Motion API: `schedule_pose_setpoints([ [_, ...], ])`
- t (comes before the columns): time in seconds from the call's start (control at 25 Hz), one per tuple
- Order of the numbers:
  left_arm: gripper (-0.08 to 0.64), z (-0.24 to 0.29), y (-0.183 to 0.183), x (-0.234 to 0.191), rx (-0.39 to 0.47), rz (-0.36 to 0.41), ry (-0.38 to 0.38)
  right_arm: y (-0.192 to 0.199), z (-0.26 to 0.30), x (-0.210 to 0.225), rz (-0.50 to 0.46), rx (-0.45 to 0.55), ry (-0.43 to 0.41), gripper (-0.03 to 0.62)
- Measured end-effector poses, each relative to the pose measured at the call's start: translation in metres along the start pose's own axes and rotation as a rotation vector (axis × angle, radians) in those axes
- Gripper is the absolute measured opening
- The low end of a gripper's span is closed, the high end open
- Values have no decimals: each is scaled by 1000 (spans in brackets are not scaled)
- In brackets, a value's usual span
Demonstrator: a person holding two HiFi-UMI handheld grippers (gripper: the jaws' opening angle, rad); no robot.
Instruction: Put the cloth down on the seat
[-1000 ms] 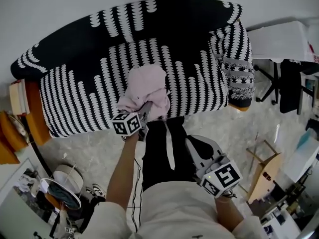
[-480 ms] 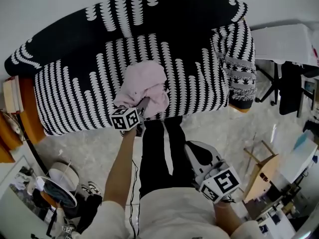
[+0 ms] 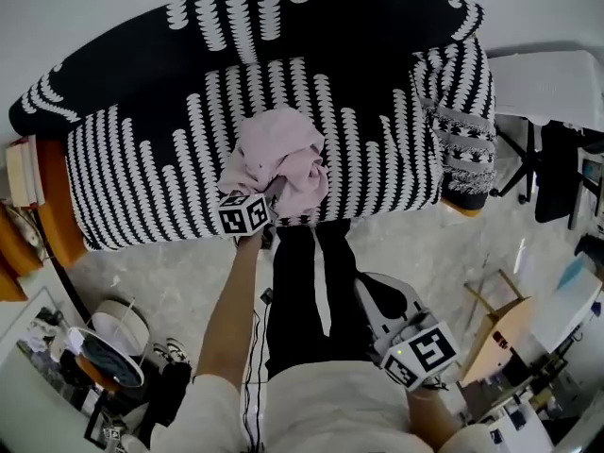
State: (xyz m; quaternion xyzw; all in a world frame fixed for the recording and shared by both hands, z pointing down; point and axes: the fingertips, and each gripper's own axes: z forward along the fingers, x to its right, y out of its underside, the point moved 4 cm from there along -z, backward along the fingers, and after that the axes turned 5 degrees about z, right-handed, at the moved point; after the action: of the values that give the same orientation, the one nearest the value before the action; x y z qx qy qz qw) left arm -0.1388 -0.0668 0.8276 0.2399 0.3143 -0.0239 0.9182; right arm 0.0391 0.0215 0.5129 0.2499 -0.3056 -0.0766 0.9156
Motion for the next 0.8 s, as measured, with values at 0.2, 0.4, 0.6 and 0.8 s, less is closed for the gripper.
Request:
schedule_pose_setpoints([
  [0.2, 215, 13, 11, -10, -57, 33, -28, 4, 3, 3, 12, -13, 5, 8],
  [0.4, 230, 25, 23, -23, -112, -12, -58, 8, 4, 5, 10, -25, 4, 8],
  [0.6, 241, 32, 36, -33, -163, -35, -61, 10, 6, 3, 7, -30, -4, 8],
  [0.8, 259, 34, 43, -37, -204, -75, -80, 11, 6, 6, 8, -37, -5, 8],
])
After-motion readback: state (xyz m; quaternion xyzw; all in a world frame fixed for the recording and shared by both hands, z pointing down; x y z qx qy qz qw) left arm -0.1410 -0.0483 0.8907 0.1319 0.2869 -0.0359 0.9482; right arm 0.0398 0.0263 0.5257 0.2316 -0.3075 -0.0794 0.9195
